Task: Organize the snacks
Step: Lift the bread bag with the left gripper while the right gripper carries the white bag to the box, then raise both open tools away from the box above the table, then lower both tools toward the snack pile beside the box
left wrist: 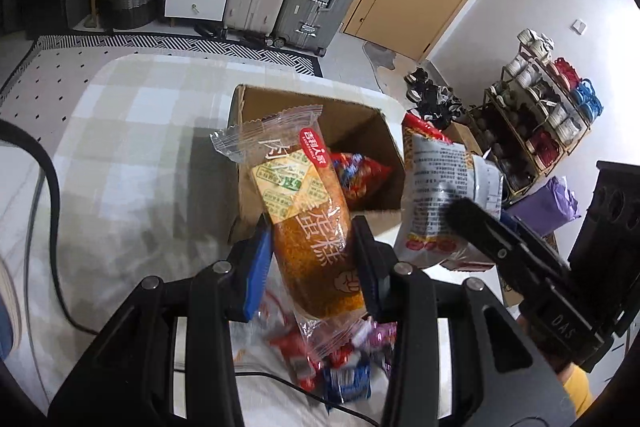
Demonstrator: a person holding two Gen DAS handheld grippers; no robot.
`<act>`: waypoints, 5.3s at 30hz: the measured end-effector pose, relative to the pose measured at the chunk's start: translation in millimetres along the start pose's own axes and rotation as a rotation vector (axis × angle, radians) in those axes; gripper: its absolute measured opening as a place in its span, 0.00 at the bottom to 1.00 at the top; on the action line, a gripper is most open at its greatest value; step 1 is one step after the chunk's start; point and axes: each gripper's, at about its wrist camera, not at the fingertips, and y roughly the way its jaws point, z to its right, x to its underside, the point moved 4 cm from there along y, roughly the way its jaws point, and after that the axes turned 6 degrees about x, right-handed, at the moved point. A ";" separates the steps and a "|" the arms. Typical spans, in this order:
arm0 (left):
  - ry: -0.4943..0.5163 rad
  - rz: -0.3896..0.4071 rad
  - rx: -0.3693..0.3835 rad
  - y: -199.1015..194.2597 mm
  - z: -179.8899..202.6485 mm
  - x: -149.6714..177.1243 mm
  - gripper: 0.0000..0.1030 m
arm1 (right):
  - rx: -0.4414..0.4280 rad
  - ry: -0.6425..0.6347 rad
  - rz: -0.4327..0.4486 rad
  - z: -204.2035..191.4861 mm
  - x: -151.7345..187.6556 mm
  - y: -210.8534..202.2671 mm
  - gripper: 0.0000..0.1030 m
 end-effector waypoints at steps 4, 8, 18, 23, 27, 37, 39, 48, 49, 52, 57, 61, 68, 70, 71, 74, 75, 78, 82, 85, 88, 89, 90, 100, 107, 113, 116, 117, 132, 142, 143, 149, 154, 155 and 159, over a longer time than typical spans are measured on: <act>-0.007 -0.012 -0.007 36.8 -10.1 -29.8 0.35 | 0.016 0.015 -0.010 14.7 -11.7 30.0 0.35; -0.005 -0.028 -0.007 73.6 -15.4 -47.8 0.35 | 0.050 0.002 -0.036 26.1 -22.7 64.4 0.35; 0.004 -0.071 -0.040 144.4 -28.8 -61.1 0.35 | 0.110 -0.005 -0.082 54.3 -21.4 112.7 0.35; 0.018 -0.076 -0.054 165.7 -31.6 -64.1 0.35 | 0.132 -0.041 -0.097 57.9 -14.9 121.4 0.36; 0.031 -0.092 -0.063 177.6 -30.9 -65.0 0.35 | 0.163 -0.088 -0.114 55.0 -9.5 124.5 0.36; 0.037 -0.072 -0.072 189.2 -33.5 -67.8 0.35 | 0.252 -0.125 -0.173 57.0 -3.5 131.7 0.37; 0.049 -0.068 -0.093 189.4 -33.0 -70.0 0.37 | 0.265 -0.135 -0.182 57.1 -2.0 132.4 0.37; -0.009 -0.042 -0.064 169.2 -40.9 -61.9 0.69 | 0.284 -0.171 -0.083 50.5 -8.4 105.5 0.70; -0.016 -0.031 -0.055 165.8 -41.1 -60.4 0.77 | 0.284 -0.174 -0.076 49.1 -9.1 102.2 0.71; -0.024 -0.010 -0.048 154.1 -38.3 -53.9 0.82 | 0.288 -0.170 -0.065 45.4 -11.9 92.6 0.74; 0.006 0.015 -0.026 127.6 -24.1 -36.9 0.95 | 0.318 -0.170 -0.027 43.0 -12.1 69.4 0.92; -0.004 0.064 0.028 92.1 -14.7 -25.7 0.99 | 0.306 -0.167 -0.022 37.3 -6.8 48.0 0.97; -0.008 0.061 0.040 41.1 1.2 5.0 0.99 | 0.331 -0.214 0.027 12.4 11.9 -2.7 0.99; 0.016 0.068 0.017 22.8 9.4 18.5 0.99 | 0.330 -0.227 0.035 2.9 18.7 -17.3 0.99; 0.025 0.073 0.009 14.3 12.3 24.7 0.99 | 0.331 -0.234 0.043 0.0 20.1 -23.9 0.99; 0.047 0.069 -0.051 -7.7 23.6 44.9 0.99 | 0.325 -0.255 0.060 -13.5 30.4 -45.6 0.99; 0.054 0.052 -0.062 -11.4 27.3 49.7 0.99 | 0.323 -0.259 0.071 -18.1 35.2 -55.4 0.99; 0.065 0.053 -0.066 -33.7 39.0 68.1 0.99 | 0.321 -0.258 0.093 -31.5 46.9 -78.9 0.99; 0.074 0.081 -0.069 -67.0 51.6 93.2 0.99 | 0.317 -0.261 0.125 -46.3 61.9 -108.9 0.99; 0.107 0.070 -0.087 -86.6 63.6 117.1 0.99 | 0.316 -0.265 0.138 -54.1 74.4 -125.3 0.99; 0.133 0.094 -0.133 -107.9 72.3 140.8 0.99 | 0.312 -0.268 0.152 -62.7 90.3 -142.0 0.99; 0.128 0.105 -0.146 -112.9 74.1 147.8 0.99 | 0.310 -0.271 0.158 -65.1 95.1 -147.4 0.99; 0.116 0.112 -0.166 -118.4 74.4 155.7 0.99 | 0.313 -0.278 0.163 -67.6 100.4 -152.0 0.99; 0.054 0.279 -0.267 -170.4 65.2 225.8 0.99 | 0.302 -0.253 0.174 -72.4 162.4 -185.1 0.99; 0.101 0.321 -0.290 -187.2 66.5 259.4 0.99 | 0.267 -0.193 0.179 -61.7 189.6 -191.8 0.99; 0.078 0.297 -0.288 -173.7 43.2 263.8 0.99 | 0.265 -0.186 0.152 -54.0 205.4 -175.9 0.99; 0.078 0.286 -0.284 -161.0 28.5 261.6 0.99 | 0.248 -0.178 0.141 -49.2 209.1 -165.8 0.99; 0.077 0.285 -0.281 -155.6 25.3 260.5 0.99 | 0.249 -0.177 0.141 -47.9 209.6 -163.5 0.99; 0.059 0.149 -0.200 -45.0 -21.6 233.4 0.99 | 0.293 -0.170 0.021 -0.7 214.4 -90.4 0.99; 0.063 -0.031 -0.128 48.8 -13.7 231.6 0.99 | 0.274 -0.093 -0.067 47.5 206.8 -40.7 0.99; 0.061 -0.044 -0.131 56.7 -12.6 231.0 0.99 | 0.251 -0.072 -0.085 53.5 206.1 -33.7 0.99; 0.079 -0.091 -0.137 86.4 -1.9 229.4 0.98 | 0.217 -0.078 -0.145 64.7 206.4 -9.4 0.99; 0.108 -0.109 -0.151 98.1 5.9 231.9 0.90 | 0.166 -0.069 -0.178 71.4 208.6 5.5 0.96; 0.110 -0.111 -0.145 99.4 6.5 231.9 0.88 | 0.161 -0.073 -0.183 71.3 209.0 8.7 0.96; 0.086 -0.120 -0.097 105.6 7.3 231.1 0.81 | 0.142 -0.076 -0.207 70.1 209.6 17.2 0.86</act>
